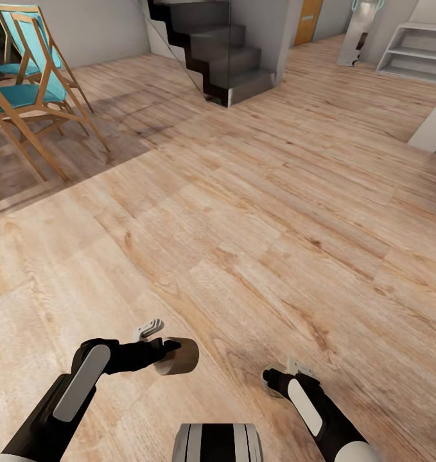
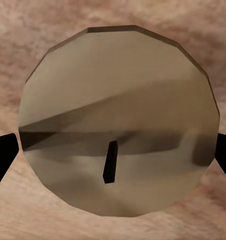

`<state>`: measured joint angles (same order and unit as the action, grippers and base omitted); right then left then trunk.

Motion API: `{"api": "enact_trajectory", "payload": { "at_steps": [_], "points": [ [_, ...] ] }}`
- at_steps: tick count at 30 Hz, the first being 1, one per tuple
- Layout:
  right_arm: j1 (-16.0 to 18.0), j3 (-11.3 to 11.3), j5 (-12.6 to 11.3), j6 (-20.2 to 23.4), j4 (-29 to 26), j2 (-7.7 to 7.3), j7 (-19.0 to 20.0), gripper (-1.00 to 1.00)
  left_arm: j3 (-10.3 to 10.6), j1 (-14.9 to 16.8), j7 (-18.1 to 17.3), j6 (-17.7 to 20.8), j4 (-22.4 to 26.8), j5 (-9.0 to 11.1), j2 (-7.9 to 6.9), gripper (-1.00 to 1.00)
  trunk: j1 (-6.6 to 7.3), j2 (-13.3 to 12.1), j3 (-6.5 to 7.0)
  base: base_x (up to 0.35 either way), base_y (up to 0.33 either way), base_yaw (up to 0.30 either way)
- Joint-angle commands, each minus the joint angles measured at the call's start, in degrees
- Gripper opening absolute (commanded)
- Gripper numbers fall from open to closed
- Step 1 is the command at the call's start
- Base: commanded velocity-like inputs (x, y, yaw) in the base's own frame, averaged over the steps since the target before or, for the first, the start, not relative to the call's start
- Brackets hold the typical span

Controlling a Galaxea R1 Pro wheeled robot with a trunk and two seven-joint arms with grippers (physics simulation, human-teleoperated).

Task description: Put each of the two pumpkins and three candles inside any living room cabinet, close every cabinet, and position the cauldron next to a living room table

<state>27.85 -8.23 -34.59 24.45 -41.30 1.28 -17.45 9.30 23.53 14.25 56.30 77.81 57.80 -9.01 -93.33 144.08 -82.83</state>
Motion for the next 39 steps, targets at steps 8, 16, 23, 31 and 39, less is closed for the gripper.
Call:
{"api": "enact_trajectory", "payload": {
  "at_steps": [8,16,23,31,39],
  "points": [
    [0.0,-0.2,-0.7,0.1,-0.1,-0.05,-0.5,-1.00,0.1,0.0,0.5,0.0,0.1,0.6,-0.03,-1.00,0.01,0.0,-0.04,0.000,0.000,0.000],
    [0.0,-0.2,-0.7,0.1,-0.1,-0.05,-0.5,-1.00,0.1,0.0,0.5,0.0,0.1,0.6,0.02,-1.00,0.06,0.0,0.40,0.000,0.000,0.000],
    [0.0,-0.2,-0.7,0.1,-0.1,-0.05,-0.5,-1.00,0.1,0.0,0.5,0.0,0.0,0.6,0.04,-1.00,0.24,-0.1,1.96,0.000,0.000,0.000],
    [0.1,-0.2,-0.6,0.1,-0.5,-0.02,-0.4,-1.00,0.1,0.0,0.5,0.0,0.0,0.6,0.04,-1.00,0.45,-0.2,3.73,0.000,0.000,0.000],
    [1.8,-0.3,-0.4,0.8,-2.5,0.11,0.4,-1.00,-1.5,-0.2,1.7,-1.5,-1.0,1.6,-0.49,-1.00,0.53,-0.3,4.39,0.000,0.000,0.000]
  ]
}}
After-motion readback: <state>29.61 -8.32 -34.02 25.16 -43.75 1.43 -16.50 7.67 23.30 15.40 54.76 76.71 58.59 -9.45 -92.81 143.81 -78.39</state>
